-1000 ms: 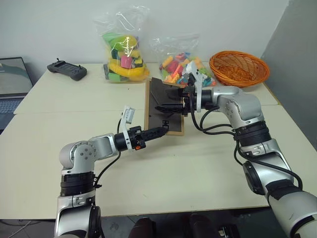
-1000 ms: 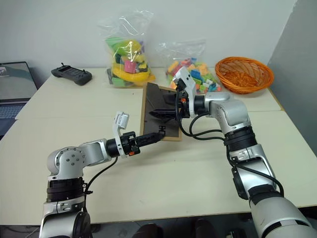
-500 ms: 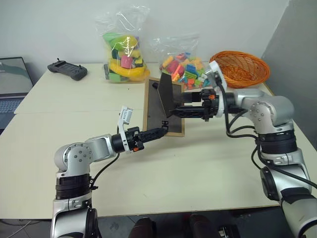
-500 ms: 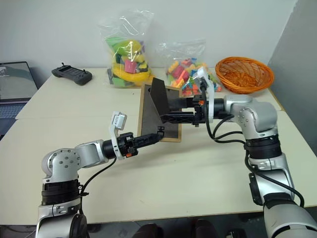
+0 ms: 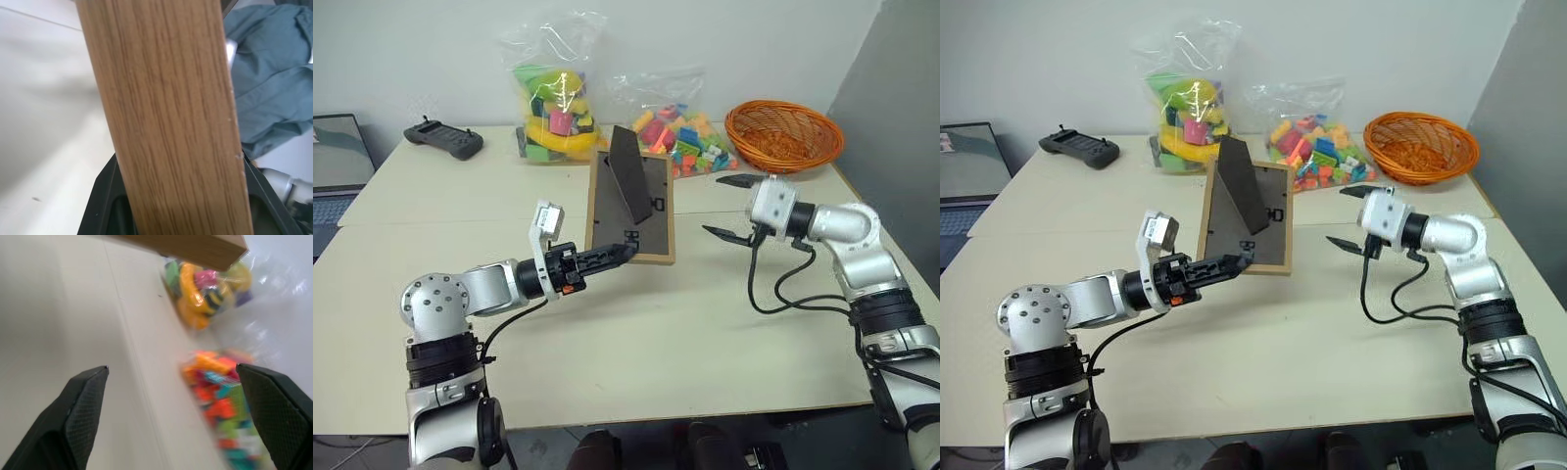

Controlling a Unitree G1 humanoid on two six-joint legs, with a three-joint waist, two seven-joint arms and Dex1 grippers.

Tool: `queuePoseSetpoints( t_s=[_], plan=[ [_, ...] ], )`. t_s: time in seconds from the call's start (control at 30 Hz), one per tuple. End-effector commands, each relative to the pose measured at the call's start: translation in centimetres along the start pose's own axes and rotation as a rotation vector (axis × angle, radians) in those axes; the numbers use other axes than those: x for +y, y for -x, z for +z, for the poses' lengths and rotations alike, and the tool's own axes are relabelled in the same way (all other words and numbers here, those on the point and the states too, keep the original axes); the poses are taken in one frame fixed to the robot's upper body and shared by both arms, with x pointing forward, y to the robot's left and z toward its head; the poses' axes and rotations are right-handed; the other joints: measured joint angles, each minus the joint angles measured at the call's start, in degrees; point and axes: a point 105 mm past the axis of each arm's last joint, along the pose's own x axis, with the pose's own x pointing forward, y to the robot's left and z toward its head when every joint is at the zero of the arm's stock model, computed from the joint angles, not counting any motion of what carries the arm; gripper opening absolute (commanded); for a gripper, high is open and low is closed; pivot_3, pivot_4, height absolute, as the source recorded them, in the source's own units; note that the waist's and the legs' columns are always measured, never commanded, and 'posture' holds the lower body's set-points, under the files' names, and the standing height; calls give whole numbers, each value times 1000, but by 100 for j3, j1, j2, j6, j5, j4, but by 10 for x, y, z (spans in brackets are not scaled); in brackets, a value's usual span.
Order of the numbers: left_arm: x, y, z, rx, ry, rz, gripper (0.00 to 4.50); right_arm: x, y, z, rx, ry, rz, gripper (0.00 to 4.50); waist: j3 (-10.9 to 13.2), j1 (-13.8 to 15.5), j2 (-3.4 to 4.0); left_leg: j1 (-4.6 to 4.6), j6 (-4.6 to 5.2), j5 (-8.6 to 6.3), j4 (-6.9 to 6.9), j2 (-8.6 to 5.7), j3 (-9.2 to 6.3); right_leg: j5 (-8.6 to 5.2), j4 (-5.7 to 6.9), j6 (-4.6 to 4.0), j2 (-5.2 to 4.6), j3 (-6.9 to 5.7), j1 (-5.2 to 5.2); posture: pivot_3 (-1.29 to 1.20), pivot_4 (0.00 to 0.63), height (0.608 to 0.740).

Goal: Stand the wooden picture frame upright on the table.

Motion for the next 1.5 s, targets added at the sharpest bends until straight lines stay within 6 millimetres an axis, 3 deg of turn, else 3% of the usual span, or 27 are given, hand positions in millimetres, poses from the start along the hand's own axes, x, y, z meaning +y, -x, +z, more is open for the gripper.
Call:
queuePoseSetpoints(
  t_s=[0.03,0.17,0.4,0.7,0.83,0.93,1.0,1.07,1.23,1.3,1.4,1.5],
  plan=[
    [-19,0,4,-19,-16,-80,1404,-28,-20,32,-156,313,-160,4430,3,-23,-1,2,-7,4,0,0,2,0,2,0,2,5,-2,0,150,740],
    [-24,-4,-7,-11,19,-96,1404,-34,-34,51,-261,428,-259,4430,3,3,-2,3,-21,12,0,4,0,-1,-2,-1,4,6,-2,0,150,740],
    [-27,-4,-13,-24,63,-69,1404,-31,-46,60,-328,533,-307,4430,7,80,-11,1,-23,13,1,-6,-1,0,-1,-2,-2,9,1,0,150,740],
    [-28,-5,-27,5,93,-55,1404,-29,-45,57,-358,564,-279,2529,7,56,-11,4,-22,13,-1,-8,1,0,-4,-2,0,10,5,0,150,740],
    [-25,-4,-22,-21,104,-53,1404,-33,-41,62,-396,569,-302,1370,7,48,-11,4,-22,13,-1,-8,1,0,-1,-2,1,9,5,0,150,740],
    [-25,-5,-19,-25,100,-54,1404,-36,-39,67,-418,577,-311,1321,7,45,-11,4,-22,13,-1,-7,1,0,-1,-2,2,10,6,0,150,740],
    [-25,-5,-18,-29,101,-52,2098,-37,-38,68,-427,568,-313,1319,7,46,-11,4,-22,13,-1,-8,1,0,-2,-2,2,10,6,0,150,740],
    [-24,-1,-16,-36,93,-36,2427,-39,-37,68,-427,550,-309,1304,7,41,-11,4,-22,13,-1,-7,1,0,-3,-2,2,9,7,0,150,740],
    [-29,24,17,-134,-94,61,3476,-42,-35,50,-340,376,-288,1300,7,16,-12,6,-21,13,-2,-4,1,0,-4,-3,5,10,8,0,150,740],
    [-34,34,25,-158,-192,118,3906,-40,-38,41,-295,261,-268,1300,8,11,-12,6,-21,12,-2,-4,1,0,-5,-3,5,9,8,0,150,740],
    [-33,51,18,-104,-396,286,4417,-31,-50,31,-234,32,-178,1297,9,-14,-15,8,-19,12,-3,1,1,0,-14,-3,5,9,15,0,150,740],
    [-31,63,11,-82,-543,429,4417,-20,-61,29,-239,-364,-21,1297,11,-29,-11,19,-14,9,-6,7,-1,0,-21,-3,4,9,29,0,150,740]
  ],
)
